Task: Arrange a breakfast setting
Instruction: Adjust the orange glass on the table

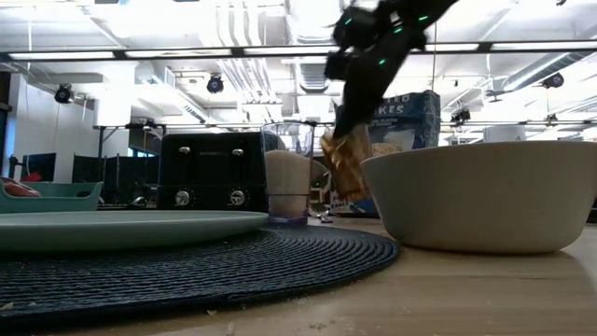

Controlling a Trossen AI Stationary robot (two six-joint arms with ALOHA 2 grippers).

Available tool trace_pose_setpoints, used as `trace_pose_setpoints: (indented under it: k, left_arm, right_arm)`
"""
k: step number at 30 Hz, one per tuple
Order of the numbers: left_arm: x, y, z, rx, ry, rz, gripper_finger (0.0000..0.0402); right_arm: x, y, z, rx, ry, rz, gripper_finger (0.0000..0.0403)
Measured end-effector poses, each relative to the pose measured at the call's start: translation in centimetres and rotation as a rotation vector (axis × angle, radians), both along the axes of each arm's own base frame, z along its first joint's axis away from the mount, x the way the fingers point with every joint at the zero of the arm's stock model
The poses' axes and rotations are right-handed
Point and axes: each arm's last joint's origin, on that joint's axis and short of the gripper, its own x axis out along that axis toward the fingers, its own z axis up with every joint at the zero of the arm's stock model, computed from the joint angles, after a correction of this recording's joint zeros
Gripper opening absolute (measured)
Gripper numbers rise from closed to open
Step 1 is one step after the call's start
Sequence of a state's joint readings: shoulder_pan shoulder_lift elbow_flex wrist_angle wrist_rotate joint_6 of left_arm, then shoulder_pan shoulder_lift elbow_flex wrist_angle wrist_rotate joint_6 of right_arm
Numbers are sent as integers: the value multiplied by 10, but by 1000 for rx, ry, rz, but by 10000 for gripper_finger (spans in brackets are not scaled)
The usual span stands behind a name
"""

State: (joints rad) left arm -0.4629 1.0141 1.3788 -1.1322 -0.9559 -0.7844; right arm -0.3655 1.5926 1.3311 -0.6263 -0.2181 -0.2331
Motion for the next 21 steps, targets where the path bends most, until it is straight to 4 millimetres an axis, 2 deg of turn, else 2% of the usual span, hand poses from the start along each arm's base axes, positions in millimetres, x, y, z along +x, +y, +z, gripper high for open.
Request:
trace_pose_setpoints:
  k: [3,6,12,16,21]
  left_arm:
    - [1,0,2,29,-26,35,201]
    - [2,0,4,49,-50,50,201]
    - [5,2,9,68,-111,105,201]
    - [6,2,12,75,-158,143,201]
    - [6,2,20,68,-200,164,201]
  right_arm:
    - [-20,17,5,-15,-86,-82,12]
    - [-42,39,4,-58,-92,-140,12]
    - [-81,81,-14,-160,-136,-299,12]
    - [-94,94,-33,-188,-214,-432,12]
    - [-101,99,-52,-187,-186,-476,13]
